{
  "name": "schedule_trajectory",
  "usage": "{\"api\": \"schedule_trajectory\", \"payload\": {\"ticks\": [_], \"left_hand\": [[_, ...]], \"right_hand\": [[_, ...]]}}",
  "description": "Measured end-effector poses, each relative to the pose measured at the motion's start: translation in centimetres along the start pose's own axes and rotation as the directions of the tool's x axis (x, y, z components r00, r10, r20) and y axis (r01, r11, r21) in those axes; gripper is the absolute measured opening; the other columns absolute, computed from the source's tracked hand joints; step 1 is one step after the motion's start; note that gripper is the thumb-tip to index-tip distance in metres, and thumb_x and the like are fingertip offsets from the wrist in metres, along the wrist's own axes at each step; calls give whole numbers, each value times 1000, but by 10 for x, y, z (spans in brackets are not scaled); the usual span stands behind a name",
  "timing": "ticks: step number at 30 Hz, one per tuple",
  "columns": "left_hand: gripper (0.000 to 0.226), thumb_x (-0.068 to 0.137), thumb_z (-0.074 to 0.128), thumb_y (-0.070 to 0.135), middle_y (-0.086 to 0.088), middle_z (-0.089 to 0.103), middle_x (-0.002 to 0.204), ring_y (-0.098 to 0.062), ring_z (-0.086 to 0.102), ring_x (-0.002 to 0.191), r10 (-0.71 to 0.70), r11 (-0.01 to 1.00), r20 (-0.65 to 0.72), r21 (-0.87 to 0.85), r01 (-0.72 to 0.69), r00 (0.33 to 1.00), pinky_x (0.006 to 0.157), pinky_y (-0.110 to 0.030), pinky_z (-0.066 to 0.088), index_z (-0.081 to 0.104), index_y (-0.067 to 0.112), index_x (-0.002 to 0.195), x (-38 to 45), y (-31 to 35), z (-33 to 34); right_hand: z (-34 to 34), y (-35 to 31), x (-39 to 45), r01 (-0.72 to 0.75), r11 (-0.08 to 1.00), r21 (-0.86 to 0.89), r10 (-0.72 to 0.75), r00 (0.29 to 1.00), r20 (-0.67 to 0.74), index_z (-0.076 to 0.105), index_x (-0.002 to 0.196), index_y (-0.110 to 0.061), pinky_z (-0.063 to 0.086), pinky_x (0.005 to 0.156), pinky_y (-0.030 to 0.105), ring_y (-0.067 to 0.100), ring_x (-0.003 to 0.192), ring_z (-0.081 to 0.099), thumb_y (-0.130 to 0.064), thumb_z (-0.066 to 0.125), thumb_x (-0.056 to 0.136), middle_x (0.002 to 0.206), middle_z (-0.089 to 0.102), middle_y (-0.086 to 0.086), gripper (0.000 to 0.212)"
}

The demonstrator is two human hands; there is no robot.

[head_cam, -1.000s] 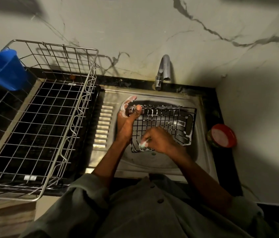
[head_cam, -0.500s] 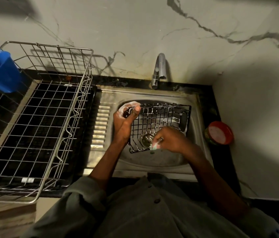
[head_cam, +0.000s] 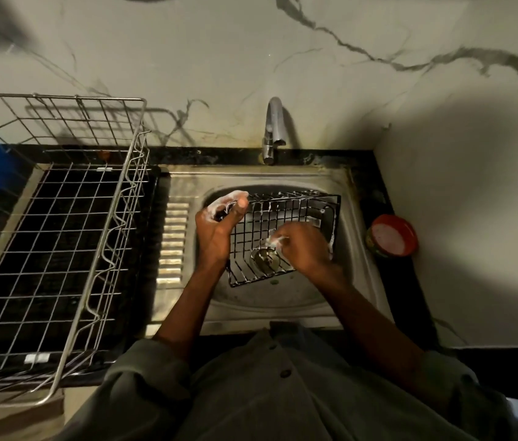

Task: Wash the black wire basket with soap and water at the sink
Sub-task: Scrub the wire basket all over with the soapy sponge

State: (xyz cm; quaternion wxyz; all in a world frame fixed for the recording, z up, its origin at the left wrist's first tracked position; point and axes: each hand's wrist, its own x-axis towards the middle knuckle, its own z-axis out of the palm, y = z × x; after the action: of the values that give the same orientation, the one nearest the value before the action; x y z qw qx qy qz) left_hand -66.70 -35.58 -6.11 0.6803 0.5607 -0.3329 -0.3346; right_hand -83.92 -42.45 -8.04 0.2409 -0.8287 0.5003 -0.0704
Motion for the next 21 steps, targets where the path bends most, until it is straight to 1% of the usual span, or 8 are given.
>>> {"api": "schedule_trajectory", "payload": {"ticks": [3,6,9,11,12,15,19,21], "left_hand": [[29,95,74,16,-5,79,115,-19,72,113,39,999,30,25,-39,999,93,-28,58,75,-2,118,0,6,7],[27,95,74,13,-7,77,116,-13,72,113,69,996,40,51,-71,997,90,-20,55,75,-4,116,5,5,2],[27,96,73,11,-16,75,117,-8,72,109,87,994,19,72,-88,996,87,-15,54,74,-6,116,9,5,-2],[25,96,74,13,-17,75,117,-15,73,110,79,995,34,50,-81,996,87,-17,55,75,-2,116,12,6,0],[25,96,74,15,-16,76,117,-19,73,111,72,997,46,35,-74,996,88,-19,55,76,1,116,13,6,1],[24,95,76,23,-13,77,115,-25,73,112,47,999,69,23,-49,996,91,-25,56,78,8,113,16,5,1],[33,94,74,30,-11,78,115,-23,72,113,40,997,100,59,-46,994,92,-25,55,77,2,113,12,5,-3],[29,95,75,26,-11,77,115,-23,72,112,30,997,119,68,-39,992,90,-23,56,77,4,113,14,5,-2]], "right_hand": [[10,-7,3,40,996,-82,-31,993,115,78,102,-32,53,89,30,15,104,69,-21,77,84,109,76,-9,21],[-10,11,-10,5,995,-101,21,966,257,79,98,-35,53,91,33,14,106,68,-26,77,84,109,76,-11,17],[-21,25,-10,-60,994,-96,73,988,137,79,97,-34,53,89,31,12,105,68,-22,76,85,110,75,-12,17],[-12,19,0,-98,992,-76,98,995,1,78,103,-34,55,87,30,15,104,70,-20,74,87,112,75,-8,22],[-6,13,4,-97,990,-99,96,995,-7,78,105,-34,54,87,30,17,104,70,-20,75,86,111,76,-7,24],[5,9,8,-64,988,-143,76,994,78,78,103,-33,52,88,31,17,106,69,-24,77,84,109,76,-6,21],[-18,32,1,-118,980,-159,159,948,276,79,94,-30,54,94,36,14,104,68,-20,76,81,107,76,-9,16],[-23,37,0,-159,977,-145,185,964,192,78,97,-27,56,92,37,19,105,69,-19,75,83,113,74,-4,16]]}}
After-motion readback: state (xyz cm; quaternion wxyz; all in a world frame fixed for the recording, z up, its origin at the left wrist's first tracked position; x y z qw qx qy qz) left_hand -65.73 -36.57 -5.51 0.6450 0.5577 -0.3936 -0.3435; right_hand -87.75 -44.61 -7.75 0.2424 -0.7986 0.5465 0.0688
